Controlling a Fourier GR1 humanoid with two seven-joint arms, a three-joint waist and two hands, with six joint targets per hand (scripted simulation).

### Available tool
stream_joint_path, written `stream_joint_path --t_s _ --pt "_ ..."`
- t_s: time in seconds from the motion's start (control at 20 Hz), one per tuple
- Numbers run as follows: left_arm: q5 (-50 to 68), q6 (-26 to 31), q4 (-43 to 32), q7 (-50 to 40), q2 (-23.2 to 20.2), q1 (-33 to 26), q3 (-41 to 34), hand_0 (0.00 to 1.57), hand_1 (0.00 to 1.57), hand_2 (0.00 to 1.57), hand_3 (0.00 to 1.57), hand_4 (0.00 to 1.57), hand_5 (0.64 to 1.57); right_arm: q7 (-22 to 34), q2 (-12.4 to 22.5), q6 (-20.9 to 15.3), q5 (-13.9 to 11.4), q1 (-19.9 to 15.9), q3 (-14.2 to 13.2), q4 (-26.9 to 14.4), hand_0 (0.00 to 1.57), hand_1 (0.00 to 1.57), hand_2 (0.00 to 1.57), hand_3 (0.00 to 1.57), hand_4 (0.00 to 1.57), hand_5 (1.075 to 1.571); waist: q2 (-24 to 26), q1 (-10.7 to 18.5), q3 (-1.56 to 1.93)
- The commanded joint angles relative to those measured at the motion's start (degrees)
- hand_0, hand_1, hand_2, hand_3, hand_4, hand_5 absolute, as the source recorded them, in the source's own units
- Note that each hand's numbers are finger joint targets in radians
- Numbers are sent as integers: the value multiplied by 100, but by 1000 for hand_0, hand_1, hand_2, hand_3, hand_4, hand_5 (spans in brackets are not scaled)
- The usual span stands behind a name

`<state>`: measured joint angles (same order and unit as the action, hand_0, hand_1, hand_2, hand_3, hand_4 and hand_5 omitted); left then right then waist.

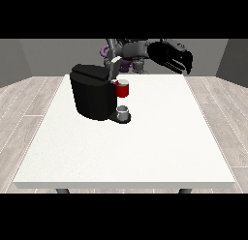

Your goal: Insert the coffee pod into the coffee machine and close the lid

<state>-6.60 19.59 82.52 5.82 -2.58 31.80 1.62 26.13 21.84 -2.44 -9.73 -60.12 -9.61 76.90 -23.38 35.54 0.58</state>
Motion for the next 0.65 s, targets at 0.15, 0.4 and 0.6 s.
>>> stream_joint_path --t_s 0.15,0.4,0.6 --pt "13 -139 86 -362 43 154 -85 0 0 0 0 266 1571 -1006 -674 -96 12 -203 403 -311 0 0 0 0 0 1571 138 -300 -59" --pt "12 -172 144 -119 6 -603 -119 0 0 0 0 266 1571 -1837 -1216 -158 -66 360 817 -199 0 0 0 0 219 1571 558 -645 -59" --pt "375 -180 -46 -173 -191 -938 -673 0 0 0 0 266 1571 -2120 -1568 277 300 1010 1077 -43 0 0 0 0 259 1571 1034 -1370 -58"
